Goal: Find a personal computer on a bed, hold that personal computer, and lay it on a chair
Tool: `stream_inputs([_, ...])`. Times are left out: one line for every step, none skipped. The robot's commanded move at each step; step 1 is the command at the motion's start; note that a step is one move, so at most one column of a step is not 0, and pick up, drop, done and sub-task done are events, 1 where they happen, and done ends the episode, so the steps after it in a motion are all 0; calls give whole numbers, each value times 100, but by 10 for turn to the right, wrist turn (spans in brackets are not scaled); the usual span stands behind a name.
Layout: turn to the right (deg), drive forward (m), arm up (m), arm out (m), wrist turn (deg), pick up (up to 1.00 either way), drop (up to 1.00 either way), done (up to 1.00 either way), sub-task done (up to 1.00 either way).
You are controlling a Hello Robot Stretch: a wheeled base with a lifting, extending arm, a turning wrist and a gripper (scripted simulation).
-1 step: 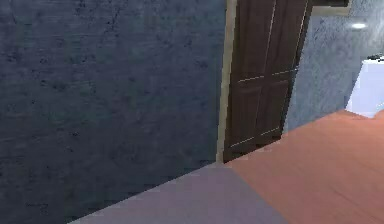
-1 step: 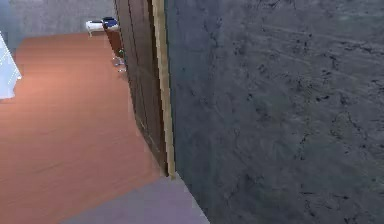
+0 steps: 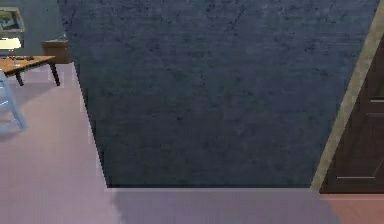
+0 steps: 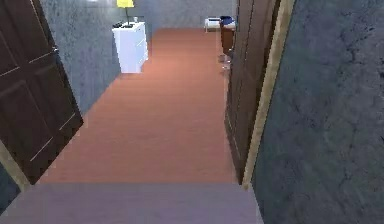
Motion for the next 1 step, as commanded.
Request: stream_inputs([0,5,0,0,0,0,0,0,0])
